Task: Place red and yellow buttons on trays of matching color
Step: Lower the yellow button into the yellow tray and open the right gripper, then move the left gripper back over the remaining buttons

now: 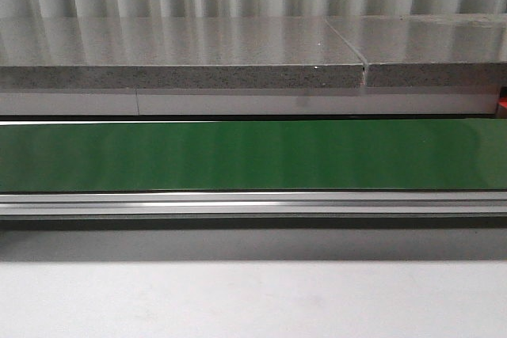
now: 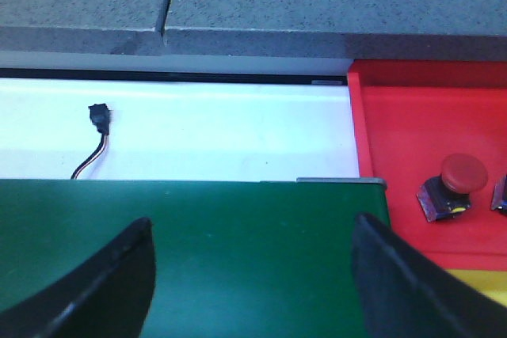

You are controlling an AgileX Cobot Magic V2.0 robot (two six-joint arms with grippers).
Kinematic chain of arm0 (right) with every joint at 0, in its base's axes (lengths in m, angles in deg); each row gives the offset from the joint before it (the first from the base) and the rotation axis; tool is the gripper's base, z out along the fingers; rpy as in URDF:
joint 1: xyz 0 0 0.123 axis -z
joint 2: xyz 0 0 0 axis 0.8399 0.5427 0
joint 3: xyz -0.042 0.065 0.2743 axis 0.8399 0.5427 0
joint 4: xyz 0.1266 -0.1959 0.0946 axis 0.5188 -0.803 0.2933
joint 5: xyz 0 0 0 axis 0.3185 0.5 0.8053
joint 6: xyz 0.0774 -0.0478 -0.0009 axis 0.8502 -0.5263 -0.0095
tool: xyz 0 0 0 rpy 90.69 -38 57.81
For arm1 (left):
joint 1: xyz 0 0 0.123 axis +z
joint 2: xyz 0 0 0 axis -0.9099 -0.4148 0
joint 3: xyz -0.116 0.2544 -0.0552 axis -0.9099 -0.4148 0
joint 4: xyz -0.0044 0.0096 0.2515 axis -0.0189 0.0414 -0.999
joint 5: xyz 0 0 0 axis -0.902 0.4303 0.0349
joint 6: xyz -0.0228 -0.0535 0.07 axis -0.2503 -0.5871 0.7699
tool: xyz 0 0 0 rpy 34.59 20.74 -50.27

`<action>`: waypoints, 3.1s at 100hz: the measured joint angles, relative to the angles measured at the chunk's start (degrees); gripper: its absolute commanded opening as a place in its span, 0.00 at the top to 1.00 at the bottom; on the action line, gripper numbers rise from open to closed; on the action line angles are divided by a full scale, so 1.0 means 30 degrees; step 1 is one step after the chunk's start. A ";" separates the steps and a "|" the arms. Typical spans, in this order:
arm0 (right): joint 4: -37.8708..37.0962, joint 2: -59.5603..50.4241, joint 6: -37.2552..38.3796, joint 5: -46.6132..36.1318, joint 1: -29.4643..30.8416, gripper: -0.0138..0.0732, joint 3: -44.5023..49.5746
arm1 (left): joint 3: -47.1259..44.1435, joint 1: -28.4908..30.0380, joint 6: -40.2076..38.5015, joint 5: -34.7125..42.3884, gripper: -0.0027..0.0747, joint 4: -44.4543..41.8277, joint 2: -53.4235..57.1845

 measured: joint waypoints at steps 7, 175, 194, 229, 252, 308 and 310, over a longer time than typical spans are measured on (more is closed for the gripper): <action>0.0000 -0.1318 -0.0072 0.0167 -0.0071 0.32 0.0935 | 0.0000 0.0000 0.0000 0.0000 0.99 0.0000 0.0000; 0.0000 -0.5089 -0.0243 0.0815 -0.0102 0.92 0.4202 | 0.0000 0.0000 0.0000 0.0000 0.15 0.0000 0.0000; 0.0000 -0.5089 -0.0243 0.0815 -0.0102 0.92 0.4202 | 0.0075 0.0212 -0.2007 0.0167 0.15 -0.0392 -0.0147; 0.0000 -0.5089 -0.0243 0.0815 -0.0102 0.92 0.4202 | 0.4021 0.5521 -0.7713 0.0146 0.16 -0.2182 -0.5552; 0.0000 -0.5089 -0.0243 0.0815 -0.0102 0.92 0.4202 | 0.5387 0.8514 -0.8043 -0.0151 0.16 -0.1753 -1.0737; 0.0000 -0.5089 -0.0243 0.0815 -0.0102 0.92 0.4202 | 0.8992 0.9424 -0.8080 -0.0301 0.17 -0.1453 -2.0120; 0.0000 -0.5089 -0.0243 0.0815 -0.0102 0.92 0.4202 | 0.9091 0.9424 -0.8080 -0.0301 0.17 -0.1434 -2.0248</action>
